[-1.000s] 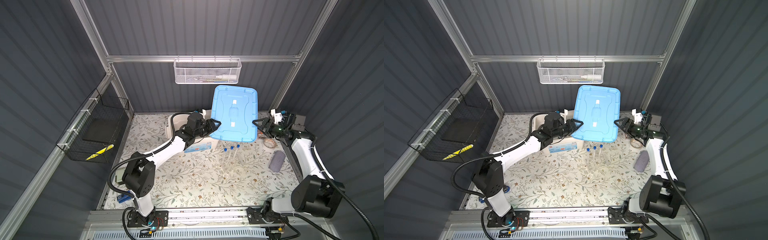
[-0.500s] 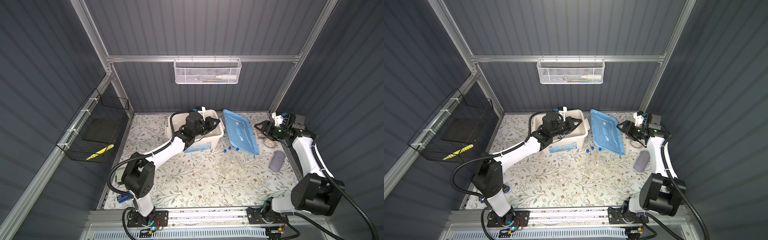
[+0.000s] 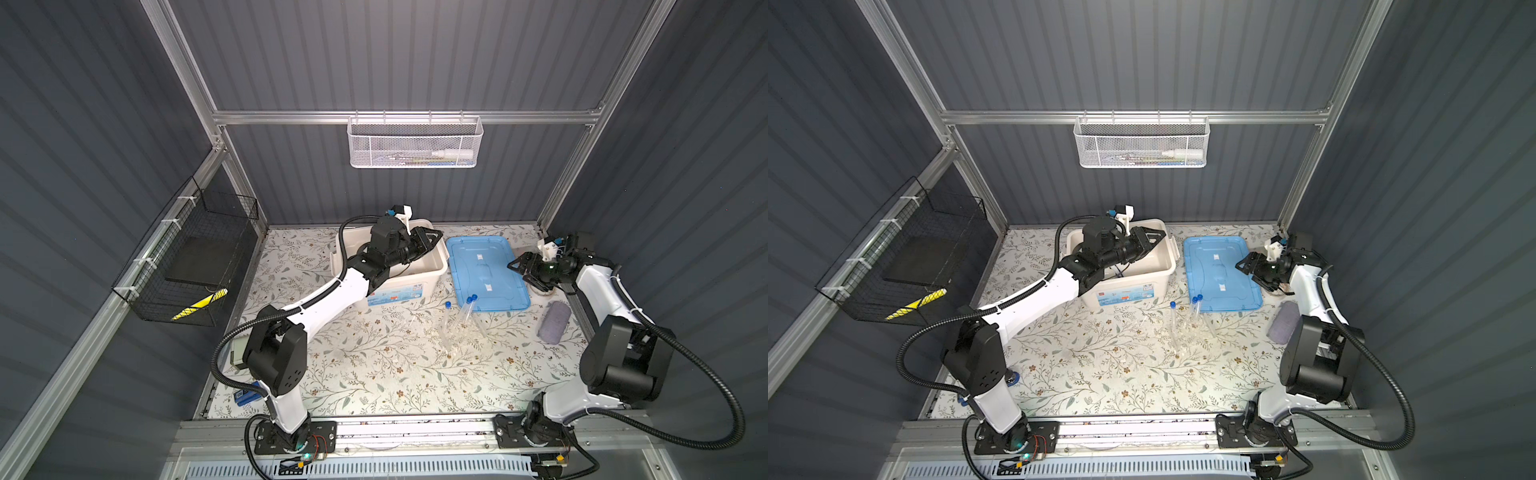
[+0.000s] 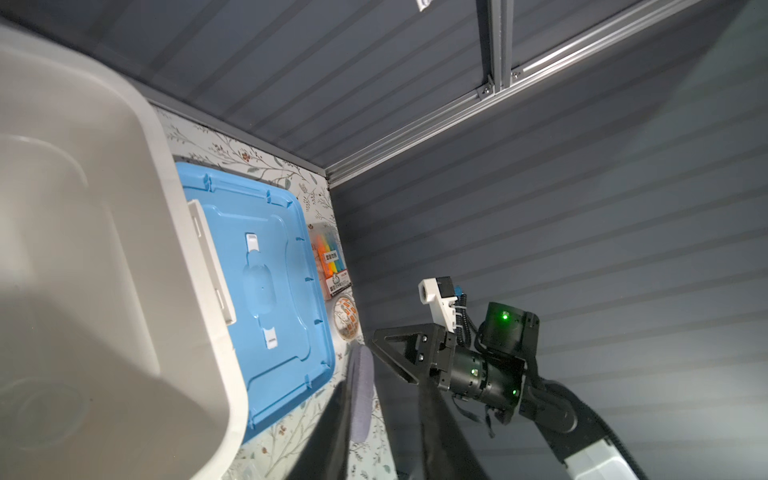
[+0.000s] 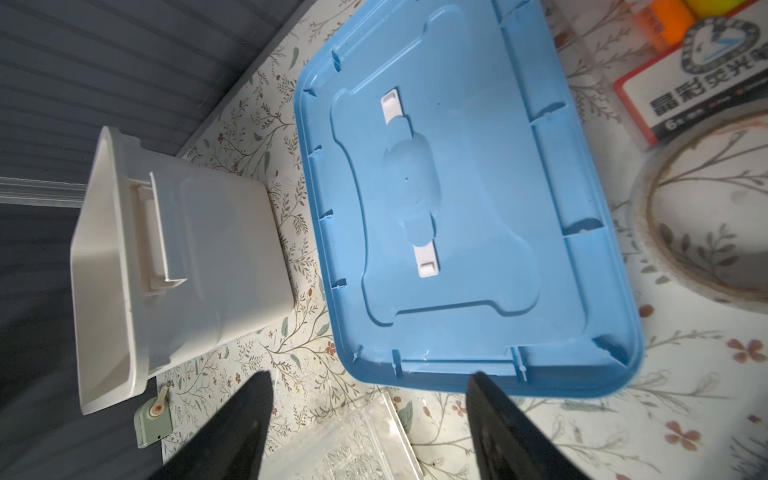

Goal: Organize the chemistry lab equipment

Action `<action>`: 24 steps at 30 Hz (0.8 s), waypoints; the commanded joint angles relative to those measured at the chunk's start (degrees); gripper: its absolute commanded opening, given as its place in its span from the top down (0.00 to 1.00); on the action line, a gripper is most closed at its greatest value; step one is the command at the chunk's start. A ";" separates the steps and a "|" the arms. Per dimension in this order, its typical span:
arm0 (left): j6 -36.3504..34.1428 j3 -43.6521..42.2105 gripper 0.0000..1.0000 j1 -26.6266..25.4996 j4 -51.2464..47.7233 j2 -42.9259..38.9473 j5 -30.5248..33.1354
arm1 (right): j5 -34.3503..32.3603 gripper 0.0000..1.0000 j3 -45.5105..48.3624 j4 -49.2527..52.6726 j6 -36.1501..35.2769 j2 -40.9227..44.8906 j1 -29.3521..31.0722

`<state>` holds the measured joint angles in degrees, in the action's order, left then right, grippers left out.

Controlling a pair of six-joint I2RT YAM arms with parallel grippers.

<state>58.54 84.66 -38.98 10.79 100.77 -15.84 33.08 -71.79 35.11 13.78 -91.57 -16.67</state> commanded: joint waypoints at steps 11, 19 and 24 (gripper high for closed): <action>-10.43 5.93 0.38 -0.31 -17.30 0.64 2.13 | -15.64 0.37 -8.15 6.71 -6.09 -8.13 -0.26; -15.54 9.53 0.27 -0.66 -29.47 1.54 6.19 | -22.24 0.46 -14.15 10.84 -8.63 -16.35 0.18; -20.80 11.76 0.17 -0.66 -36.49 1.35 10.45 | -25.05 0.46 -14.68 11.45 -8.88 -18.59 0.64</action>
<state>42.92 93.41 -39.35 -18.90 101.93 -8.93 10.98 -85.10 43.79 5.87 -109.19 -16.43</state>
